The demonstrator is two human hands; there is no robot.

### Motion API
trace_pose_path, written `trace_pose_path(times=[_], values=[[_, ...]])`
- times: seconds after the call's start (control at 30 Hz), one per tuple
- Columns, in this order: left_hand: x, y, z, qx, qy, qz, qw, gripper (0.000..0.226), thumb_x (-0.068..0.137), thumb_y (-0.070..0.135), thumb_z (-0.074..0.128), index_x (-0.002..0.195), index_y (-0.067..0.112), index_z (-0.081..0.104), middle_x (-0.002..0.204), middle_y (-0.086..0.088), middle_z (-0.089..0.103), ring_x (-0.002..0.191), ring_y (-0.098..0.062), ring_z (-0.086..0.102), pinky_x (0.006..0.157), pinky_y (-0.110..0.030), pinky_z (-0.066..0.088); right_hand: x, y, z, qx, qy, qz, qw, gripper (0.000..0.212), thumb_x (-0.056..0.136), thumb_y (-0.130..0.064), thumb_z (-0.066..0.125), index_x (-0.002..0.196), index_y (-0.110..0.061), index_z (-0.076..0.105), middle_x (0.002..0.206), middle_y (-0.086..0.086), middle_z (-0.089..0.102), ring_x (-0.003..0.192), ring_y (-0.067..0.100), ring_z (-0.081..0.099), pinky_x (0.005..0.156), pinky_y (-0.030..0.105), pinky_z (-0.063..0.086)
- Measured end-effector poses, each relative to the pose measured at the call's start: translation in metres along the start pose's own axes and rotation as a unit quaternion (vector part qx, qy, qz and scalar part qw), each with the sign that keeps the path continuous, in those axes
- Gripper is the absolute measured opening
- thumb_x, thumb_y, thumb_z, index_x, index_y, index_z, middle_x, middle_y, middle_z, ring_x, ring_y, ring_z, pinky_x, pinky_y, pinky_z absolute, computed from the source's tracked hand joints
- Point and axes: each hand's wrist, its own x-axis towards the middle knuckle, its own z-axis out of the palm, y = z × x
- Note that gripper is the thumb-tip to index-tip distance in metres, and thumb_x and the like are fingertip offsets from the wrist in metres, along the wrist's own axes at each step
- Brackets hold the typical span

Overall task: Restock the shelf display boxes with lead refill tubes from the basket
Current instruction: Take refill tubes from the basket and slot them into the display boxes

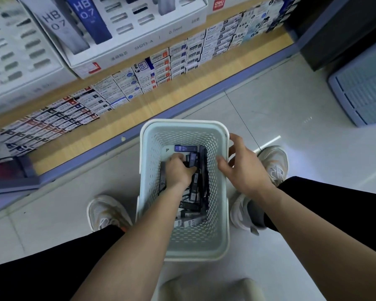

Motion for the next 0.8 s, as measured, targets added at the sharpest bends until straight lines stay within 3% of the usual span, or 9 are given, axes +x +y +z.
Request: trace_pose_path(times=[0.13, 0.27, 0.43, 0.6, 0.8], values=[[-0.005, -0.004, 0.003, -0.052, -0.037, 0.014, 0.998, 0.049, 0.083, 0.019, 0.080, 0.127, 0.012, 0.060, 0.125, -0.001, 0.066, 0.113, -0.018, 0.061, 0.092, -0.022, 0.042, -0.005, 0.002, 0.003, 0.006, 0.004, 0.001, 1.000, 0.055, 0.099, -0.043, 0.052, 0.146, -0.028, 0.026, 0.098, 0.001, 0.061, 0.079, 0.023, 0.062, 0.072, 0.040, 0.050], [-0.009, -0.003, 0.010, -0.069, -0.033, 0.034, 0.996, 0.040, 0.085, 0.019, 0.078, 0.121, 0.014, 0.062, 0.118, -0.001, 0.067, 0.111, -0.020, 0.063, 0.097, -0.031, 0.048, -0.013, 0.003, 0.013, 0.012, 0.014, -0.001, 1.000, 0.056, 0.103, -0.045, 0.042, 0.151, -0.028, 0.021, 0.102, 0.005, 0.064, 0.085, 0.027, 0.062, 0.072, 0.038, 0.046], [-0.010, 0.003, 0.012, -0.107, -0.067, 0.011, 0.992, 0.058, 0.085, 0.022, 0.079, 0.135, 0.012, 0.051, 0.132, -0.004, 0.060, 0.121, -0.022, 0.057, 0.100, -0.030, 0.043, -0.016, 0.005, 0.015, 0.005, 0.029, -0.002, 1.000, 0.055, 0.103, -0.044, 0.042, 0.152, -0.029, 0.021, 0.108, 0.005, 0.064, 0.089, 0.028, 0.063, 0.072, 0.039, 0.048], [-0.016, 0.009, 0.023, -0.059, -0.047, 0.053, 0.996, 0.043, 0.087, 0.025, 0.076, 0.125, 0.014, 0.062, 0.128, -0.004, 0.063, 0.119, -0.023, 0.057, 0.095, -0.031, 0.044, -0.016, 0.004, 0.017, 0.027, 0.029, -0.002, 0.999, 0.051, 0.102, -0.043, 0.041, 0.149, -0.031, 0.024, 0.104, 0.003, 0.065, 0.081, 0.026, 0.063, 0.070, 0.043, 0.052], [-0.023, 0.010, 0.020, -0.100, -0.057, 0.024, 0.993, 0.057, 0.085, 0.026, 0.078, 0.135, 0.012, 0.054, 0.132, -0.004, 0.061, 0.122, -0.022, 0.057, 0.101, -0.030, 0.044, -0.016, 0.003, 0.016, 0.023, 0.030, 0.005, 0.999, 0.052, 0.102, -0.040, 0.042, 0.149, -0.031, 0.023, 0.094, 0.003, 0.065, 0.078, 0.026, 0.061, 0.066, 0.038, 0.047]])
